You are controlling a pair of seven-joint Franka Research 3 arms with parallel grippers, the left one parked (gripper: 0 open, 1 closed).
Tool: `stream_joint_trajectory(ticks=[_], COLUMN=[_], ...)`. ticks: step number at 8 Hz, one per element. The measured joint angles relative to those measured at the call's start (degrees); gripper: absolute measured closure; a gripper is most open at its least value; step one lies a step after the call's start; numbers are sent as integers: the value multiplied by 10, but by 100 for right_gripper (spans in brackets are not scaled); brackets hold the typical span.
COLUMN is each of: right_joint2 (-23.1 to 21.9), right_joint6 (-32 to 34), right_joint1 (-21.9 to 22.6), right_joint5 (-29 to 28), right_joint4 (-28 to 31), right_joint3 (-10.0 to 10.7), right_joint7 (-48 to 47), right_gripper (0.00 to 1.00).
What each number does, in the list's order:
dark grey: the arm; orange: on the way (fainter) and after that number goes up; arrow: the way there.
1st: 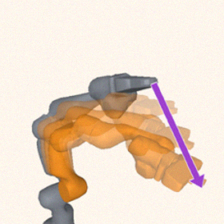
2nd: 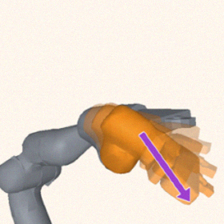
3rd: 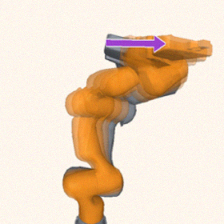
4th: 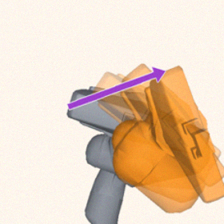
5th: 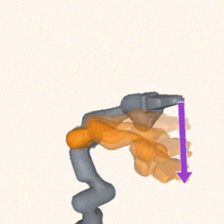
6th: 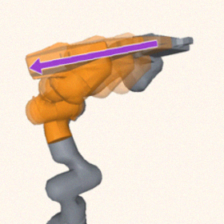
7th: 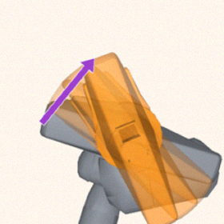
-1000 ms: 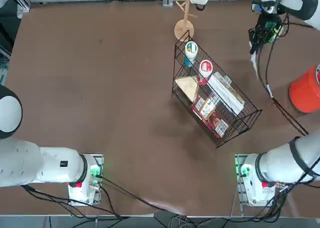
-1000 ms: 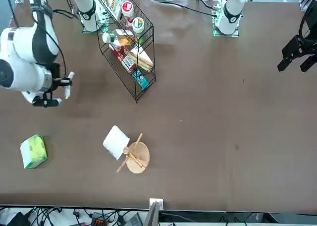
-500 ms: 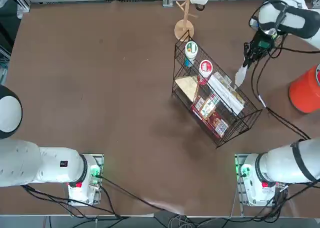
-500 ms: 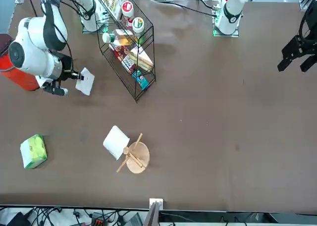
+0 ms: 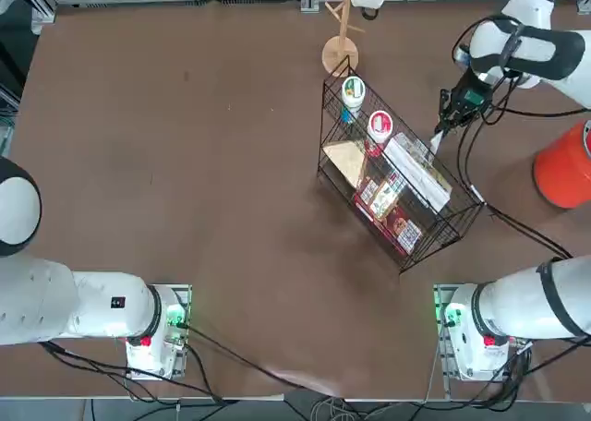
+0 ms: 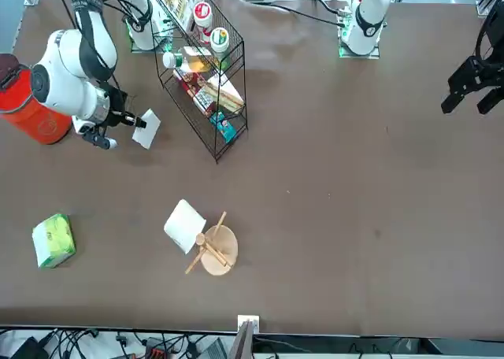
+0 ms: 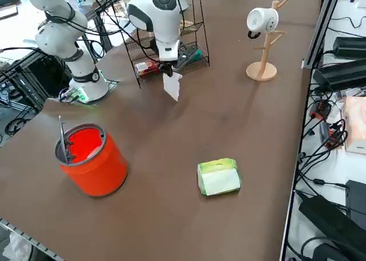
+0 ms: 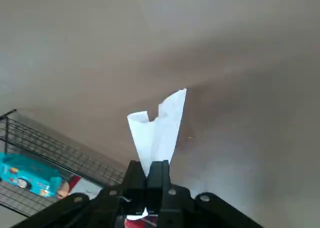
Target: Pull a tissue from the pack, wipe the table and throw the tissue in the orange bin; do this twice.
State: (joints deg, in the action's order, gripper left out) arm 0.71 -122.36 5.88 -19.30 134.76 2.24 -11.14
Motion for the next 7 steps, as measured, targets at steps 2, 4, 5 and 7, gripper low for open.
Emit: stream_joint_trajectory(ticks=[2, 4, 5, 7], right_joint2=[7, 25, 36, 48], right_joint6=[-16, -41, -58, -70], right_joint1=[2, 4, 6, 10], right_joint5=[-23, -24, -24, -24], right_joint4=[5, 24, 36, 47], right_joint3=[0, 0, 0, 0], right_joint7=[0, 0, 0, 0], right_gripper=[98, 97, 97, 97])
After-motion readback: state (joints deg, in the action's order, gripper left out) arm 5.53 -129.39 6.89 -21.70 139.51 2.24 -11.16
